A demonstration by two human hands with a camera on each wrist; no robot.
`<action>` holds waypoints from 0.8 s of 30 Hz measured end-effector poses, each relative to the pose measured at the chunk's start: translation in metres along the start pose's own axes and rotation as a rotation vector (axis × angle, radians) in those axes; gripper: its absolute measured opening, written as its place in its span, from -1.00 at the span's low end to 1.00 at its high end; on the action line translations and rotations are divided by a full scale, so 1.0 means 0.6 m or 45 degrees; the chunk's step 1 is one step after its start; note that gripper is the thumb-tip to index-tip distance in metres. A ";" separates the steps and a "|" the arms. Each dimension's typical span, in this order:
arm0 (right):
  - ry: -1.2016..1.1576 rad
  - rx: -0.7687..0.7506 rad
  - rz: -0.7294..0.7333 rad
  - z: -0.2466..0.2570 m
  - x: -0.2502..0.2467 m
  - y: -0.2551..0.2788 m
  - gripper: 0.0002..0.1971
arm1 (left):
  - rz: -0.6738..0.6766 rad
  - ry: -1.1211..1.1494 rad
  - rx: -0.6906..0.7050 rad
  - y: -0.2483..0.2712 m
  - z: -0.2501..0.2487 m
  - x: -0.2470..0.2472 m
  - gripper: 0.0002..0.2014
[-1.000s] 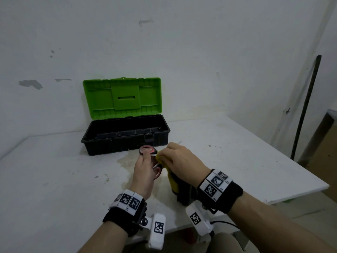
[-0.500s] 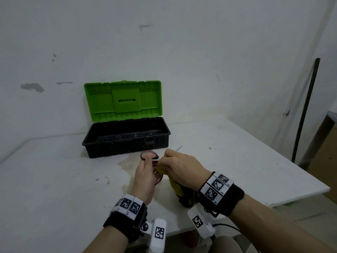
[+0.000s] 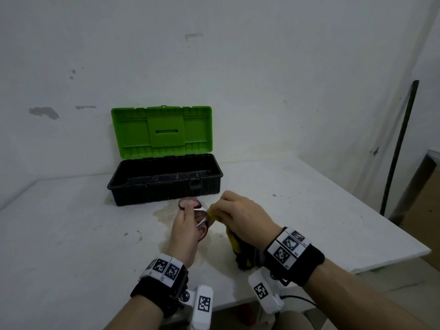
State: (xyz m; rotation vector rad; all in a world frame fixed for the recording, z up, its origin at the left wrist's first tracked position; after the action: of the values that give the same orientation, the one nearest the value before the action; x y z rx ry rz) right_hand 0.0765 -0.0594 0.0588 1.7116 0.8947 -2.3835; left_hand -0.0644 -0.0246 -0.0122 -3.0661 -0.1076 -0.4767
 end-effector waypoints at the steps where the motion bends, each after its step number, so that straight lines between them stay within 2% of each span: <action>1: -0.018 -0.018 0.013 0.009 0.008 0.001 -0.80 | 0.014 -0.021 0.015 0.001 0.000 0.003 -0.66; 3: -0.037 -0.007 0.024 0.015 0.020 0.001 -0.79 | 0.038 -0.040 0.029 0.004 -0.002 0.008 -0.64; 8: -0.084 0.208 -0.084 -0.017 0.005 -0.008 -0.77 | -0.024 -0.029 0.016 0.003 -0.008 0.003 -0.65; 10: -0.091 0.154 -0.123 -0.009 0.001 -0.009 -0.78 | -0.015 -0.053 0.016 0.003 -0.008 0.006 -0.66; 13: -0.043 0.055 -0.038 0.011 0.019 -0.002 -0.79 | 0.007 -0.063 0.039 0.002 -0.007 0.010 -0.65; 15: -0.043 0.087 -0.029 0.005 0.023 0.003 -0.78 | 0.003 -0.060 0.055 0.000 -0.008 0.010 -0.64; 19: -0.091 0.240 -0.162 -0.031 0.005 0.002 -0.79 | -0.037 0.065 0.033 0.001 -0.009 0.004 -0.69; 21: -0.134 0.180 -0.195 -0.026 0.006 0.003 -0.80 | -0.052 0.071 0.023 -0.002 -0.007 0.003 -0.69; 24: -0.137 0.051 -0.136 0.000 0.025 0.007 -0.73 | -0.045 0.016 0.004 -0.006 -0.003 0.007 -0.63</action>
State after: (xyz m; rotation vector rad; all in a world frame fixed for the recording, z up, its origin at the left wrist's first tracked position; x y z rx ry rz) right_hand 0.0723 -0.0589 0.0439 1.5693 0.9513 -2.5504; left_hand -0.0609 -0.0209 -0.0092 -3.0624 -0.1625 -0.4971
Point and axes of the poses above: each hand's wrist, its own y-axis away from the middle knuckle, its own x-axis out of the palm, z = x × y, the point moved 4 cm from there along -y, towards the middle knuckle, and after that the axes turned 1 degree about -z, right-handed, at the moved point
